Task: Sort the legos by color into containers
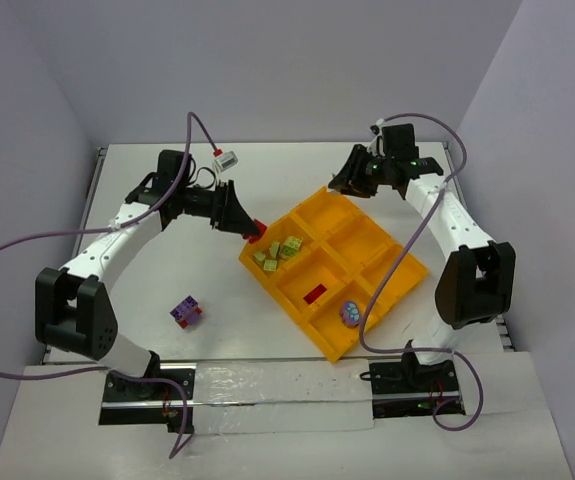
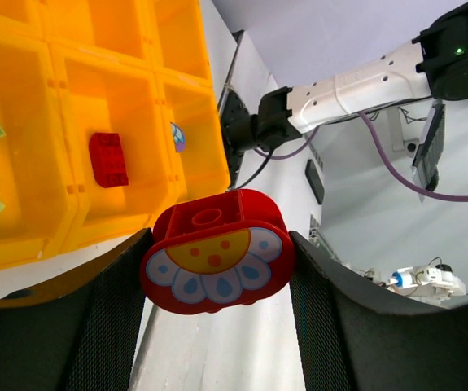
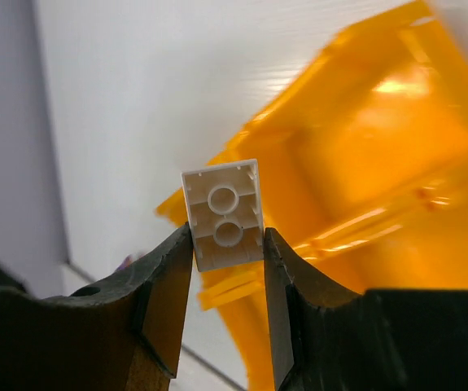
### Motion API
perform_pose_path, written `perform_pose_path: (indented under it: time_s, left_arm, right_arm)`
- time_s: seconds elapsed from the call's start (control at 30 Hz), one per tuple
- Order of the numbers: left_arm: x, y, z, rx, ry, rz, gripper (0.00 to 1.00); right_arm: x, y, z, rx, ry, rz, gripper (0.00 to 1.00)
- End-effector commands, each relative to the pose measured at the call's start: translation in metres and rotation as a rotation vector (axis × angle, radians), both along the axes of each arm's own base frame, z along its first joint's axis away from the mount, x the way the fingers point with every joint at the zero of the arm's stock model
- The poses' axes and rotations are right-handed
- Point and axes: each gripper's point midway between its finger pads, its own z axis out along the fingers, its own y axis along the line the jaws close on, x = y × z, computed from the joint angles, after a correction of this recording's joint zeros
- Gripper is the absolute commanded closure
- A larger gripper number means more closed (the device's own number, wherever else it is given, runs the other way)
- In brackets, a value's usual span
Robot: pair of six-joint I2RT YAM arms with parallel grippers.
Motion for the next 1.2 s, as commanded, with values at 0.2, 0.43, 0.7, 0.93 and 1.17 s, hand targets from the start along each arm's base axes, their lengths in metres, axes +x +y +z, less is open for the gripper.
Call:
perform_pose_path:
  time_s: [0.2,0.43,0.7,0.93,1.17]
  left_arm:
    - [0.006,-0.046,-0.003,0.074,-0.009,-0.027,1.0]
    - [0.003,-0.076,-0.037,0.202,0.069,-0.022,1.0]
    - [-0.003,-0.096,-0.052,0.274,0.075,-0.025,0.99]
    - [-0.016,-0.11,-0.076,0.345,0.102,-0.064,0.71]
    - [-0.019,-0.123,-0.074,0.332,0.076,-0.089,0.37]
  right_arm:
    - [0.029,-0.019,-0.046,-0.165,0.055,-0.052,0.84]
    - [0.046,-0.005,-0.044,-0.125,0.022,-0.017,0.56]
    - [0.045,0.002,-0.03,-0.137,-0.009,-0.012,0.31]
    - [0.013,-0.018,-0.015,-0.179,-0.06,-0.072,0.31]
    - [-0.017,-0.032,0.014,-0.184,-0.127,-0.112,0.31]
